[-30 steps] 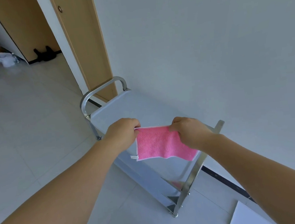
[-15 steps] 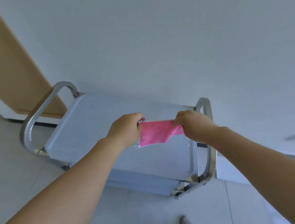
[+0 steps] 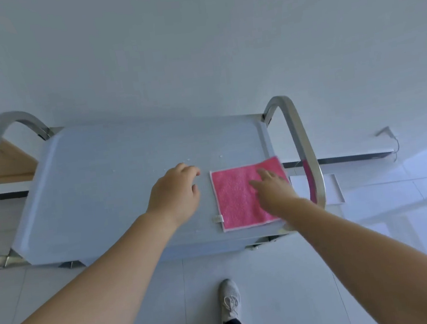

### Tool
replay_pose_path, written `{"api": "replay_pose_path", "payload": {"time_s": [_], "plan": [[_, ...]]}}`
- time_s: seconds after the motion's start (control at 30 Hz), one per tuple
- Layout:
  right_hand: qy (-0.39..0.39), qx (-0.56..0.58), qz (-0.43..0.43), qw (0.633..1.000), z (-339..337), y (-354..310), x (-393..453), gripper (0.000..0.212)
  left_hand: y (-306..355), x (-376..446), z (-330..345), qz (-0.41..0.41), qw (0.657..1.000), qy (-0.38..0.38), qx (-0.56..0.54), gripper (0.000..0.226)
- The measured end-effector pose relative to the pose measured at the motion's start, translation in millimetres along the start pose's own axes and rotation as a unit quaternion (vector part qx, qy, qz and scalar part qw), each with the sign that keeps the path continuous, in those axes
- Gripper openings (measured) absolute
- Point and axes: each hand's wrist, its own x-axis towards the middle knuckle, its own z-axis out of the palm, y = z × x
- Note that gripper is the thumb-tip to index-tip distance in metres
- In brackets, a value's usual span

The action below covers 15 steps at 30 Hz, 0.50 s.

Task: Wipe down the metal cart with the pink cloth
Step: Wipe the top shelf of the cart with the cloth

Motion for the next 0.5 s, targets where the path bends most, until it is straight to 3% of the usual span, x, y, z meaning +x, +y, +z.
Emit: {"api": "replay_pose_path", "payload": {"time_s": [0.13,0.5], "plan": [[-0.047,0.07,0.069,0.994,64,-9,-5,0.062,-14,2,10,0.011,0.999,-0.025,0.02,0.034],[0.044,0.063,0.18,0.981,110,-37,23,0.086,-76,5,34,0.064,0.998,-0.011,0.001,0.029]]}}
